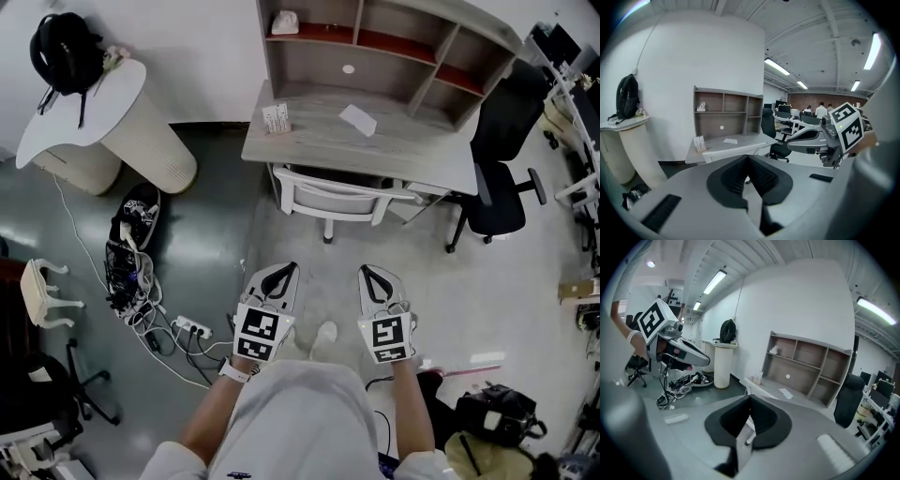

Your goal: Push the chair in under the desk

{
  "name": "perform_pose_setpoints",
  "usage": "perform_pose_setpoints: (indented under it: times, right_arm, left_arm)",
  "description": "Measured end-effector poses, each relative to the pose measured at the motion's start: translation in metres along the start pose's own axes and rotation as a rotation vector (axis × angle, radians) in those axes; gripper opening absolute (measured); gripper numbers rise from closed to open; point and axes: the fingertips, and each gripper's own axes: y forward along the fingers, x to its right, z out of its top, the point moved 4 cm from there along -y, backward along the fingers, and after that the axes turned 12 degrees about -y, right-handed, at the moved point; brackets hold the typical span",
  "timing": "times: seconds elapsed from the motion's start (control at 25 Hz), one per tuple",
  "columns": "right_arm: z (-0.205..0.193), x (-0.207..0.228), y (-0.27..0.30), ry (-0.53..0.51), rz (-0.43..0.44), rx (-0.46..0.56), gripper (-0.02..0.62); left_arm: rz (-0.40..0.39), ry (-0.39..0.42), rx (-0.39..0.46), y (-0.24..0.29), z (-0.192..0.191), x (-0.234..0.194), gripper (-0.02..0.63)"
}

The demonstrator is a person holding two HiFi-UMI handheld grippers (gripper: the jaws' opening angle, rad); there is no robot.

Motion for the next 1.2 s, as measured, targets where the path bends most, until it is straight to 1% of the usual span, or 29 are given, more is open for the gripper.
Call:
perform_pose_setpoints:
  times: [0.16, 0.28, 0.52, 0.76, 1.04, 1.2]
  right_arm:
    - [0.016, -0.007, -0.023, 0.009, -0.025, 0.032, 0.011]
    - [0.026, -0.011, -0.037, 0.018, -0.05, 0.054, 0.011]
    - [0.031, -0.013, -0.054, 0.098, -0.098, 0.089, 0.011]
    - [0.032, -0.012, -0.076, 0.173, -0.131, 0.125, 0.011]
    - [0.042, -0.005, -0.087, 0.21, -0.146, 0.174, 0.011]
    - [0.049, -0.003, -0.087, 0.209, -0.152, 0.193, 0.011]
  left_arm:
    - [0.007, -0.036, 0.033, -0.023, -0.003, 0.001, 0.006]
    - [0.023, -0.044, 0.052, -0.041, -0.006, -0.001, 0.006]
    - [0.035, -0.11, 0.097, -0.063, -0.013, -0.005, 0.006]
    - [0.039, -0.119, 0.14, -0.081, -0.008, 0.0, 0.006]
    - [0.029, -0.079, 0.187, -0.087, 0.01, 0.013, 0.006]
    - [0.017, -0.075, 0.212, -0.09, 0.02, 0.019, 0.006]
